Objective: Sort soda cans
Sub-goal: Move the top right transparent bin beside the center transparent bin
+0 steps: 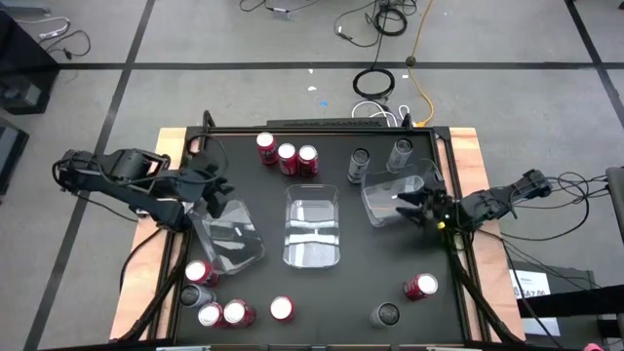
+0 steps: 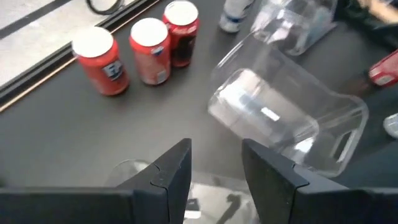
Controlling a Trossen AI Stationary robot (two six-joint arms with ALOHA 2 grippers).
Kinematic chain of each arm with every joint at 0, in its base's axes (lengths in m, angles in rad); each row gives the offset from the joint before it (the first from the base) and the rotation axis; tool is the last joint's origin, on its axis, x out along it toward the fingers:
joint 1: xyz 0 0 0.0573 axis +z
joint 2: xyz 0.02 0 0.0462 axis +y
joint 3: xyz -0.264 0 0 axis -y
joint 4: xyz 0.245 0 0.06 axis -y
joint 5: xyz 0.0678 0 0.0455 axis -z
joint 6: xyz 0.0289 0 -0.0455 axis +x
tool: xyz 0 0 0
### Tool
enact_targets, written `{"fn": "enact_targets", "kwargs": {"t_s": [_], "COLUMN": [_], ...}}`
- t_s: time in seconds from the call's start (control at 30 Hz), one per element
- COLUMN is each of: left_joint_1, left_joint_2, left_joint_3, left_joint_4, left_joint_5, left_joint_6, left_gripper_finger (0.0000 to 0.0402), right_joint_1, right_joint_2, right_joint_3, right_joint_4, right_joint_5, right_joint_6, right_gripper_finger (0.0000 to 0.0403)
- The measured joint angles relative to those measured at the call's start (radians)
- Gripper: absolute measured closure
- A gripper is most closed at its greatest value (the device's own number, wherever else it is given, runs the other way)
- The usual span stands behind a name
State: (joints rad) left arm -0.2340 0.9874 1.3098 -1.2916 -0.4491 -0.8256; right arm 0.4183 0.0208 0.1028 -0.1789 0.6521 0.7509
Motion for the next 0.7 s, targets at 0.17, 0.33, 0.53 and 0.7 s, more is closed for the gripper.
{"fn": "enact_targets", "kwargs": {"t_s": [0.17,0.33,0.53,0.7], "left_joint_1": [0.000,0.000,0.000,0.000], "left_joint_2": [0.000,0.000,0.000,-0.002], "left_joint_3": [0.000,0.000,0.000,0.000], "left_joint_4": [-0.014,-0.041,-0.064,-0.094], "left_joint_5": [-0.016,-0.066,-0.087,-0.083], "left_joint_6": [0.013,0.103,0.237,0.259], "left_gripper_finger": [0.0250,0.0251,0.0251,0.0252], "right_joint_1": [0.000,0.000,0.000,0.000], "right_joint_2": [0.001,0.044,0.268,0.564], "right_joint_3": [0.000,0.008,0.195,0.459], "right_joint_4": [0.089,0.349,0.367,0.314], "right_joint_5": [0.181,0.215,0.319,0.448], "right_joint_6": [0.079,0.011,-0.019,0.018], "right_gripper_finger": [0.0051,0.0051,0.0051,0.0051]}}
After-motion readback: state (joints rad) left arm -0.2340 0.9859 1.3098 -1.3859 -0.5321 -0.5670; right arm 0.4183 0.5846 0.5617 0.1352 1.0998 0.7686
